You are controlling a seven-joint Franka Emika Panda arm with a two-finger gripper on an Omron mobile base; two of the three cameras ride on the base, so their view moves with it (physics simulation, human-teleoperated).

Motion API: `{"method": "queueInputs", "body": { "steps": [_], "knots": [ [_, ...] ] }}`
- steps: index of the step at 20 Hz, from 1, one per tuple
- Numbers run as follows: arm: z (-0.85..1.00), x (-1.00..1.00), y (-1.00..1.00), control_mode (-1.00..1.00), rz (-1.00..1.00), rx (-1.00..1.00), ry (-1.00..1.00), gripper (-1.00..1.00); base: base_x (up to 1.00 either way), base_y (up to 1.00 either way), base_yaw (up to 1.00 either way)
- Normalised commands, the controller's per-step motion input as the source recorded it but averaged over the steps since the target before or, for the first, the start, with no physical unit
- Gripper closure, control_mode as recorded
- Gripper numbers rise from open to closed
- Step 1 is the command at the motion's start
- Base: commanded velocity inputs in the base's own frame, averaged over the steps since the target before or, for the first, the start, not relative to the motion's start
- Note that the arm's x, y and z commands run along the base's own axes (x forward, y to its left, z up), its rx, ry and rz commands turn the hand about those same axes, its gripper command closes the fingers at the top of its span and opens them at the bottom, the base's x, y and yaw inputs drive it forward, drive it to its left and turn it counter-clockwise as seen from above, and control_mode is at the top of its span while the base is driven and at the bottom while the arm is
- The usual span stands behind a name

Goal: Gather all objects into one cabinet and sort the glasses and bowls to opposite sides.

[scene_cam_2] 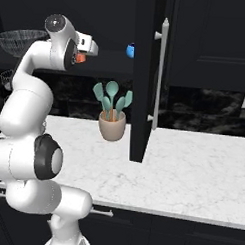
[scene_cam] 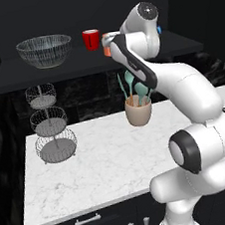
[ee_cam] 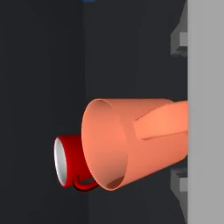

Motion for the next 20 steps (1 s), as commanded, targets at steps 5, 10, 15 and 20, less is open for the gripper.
{"method": "queueInputs", "body": {
  "steps": [5, 10, 15, 20],
  "knots": [
    [0.0, 0.12, 0.08, -1.0, 0.0, 0.0, 0.05, -1.0, 0.0, 0.0, 0.0],
    [0.0, 0.02, 0.03, -1.0, 0.0, 0.0, 0.05, 1.0, 0.0, 0.0, 0.0],
    [0.0, 0.0, 0.0, -1.0, 0.0, 0.0, 0.0, 1.0, 0.0, 0.0, 0.0],
    [0.0, -0.21, -0.02, -1.0, -0.04, 0.0, 0.0, 1.0, 0.0, 0.0, 0.0]
  ]
}}
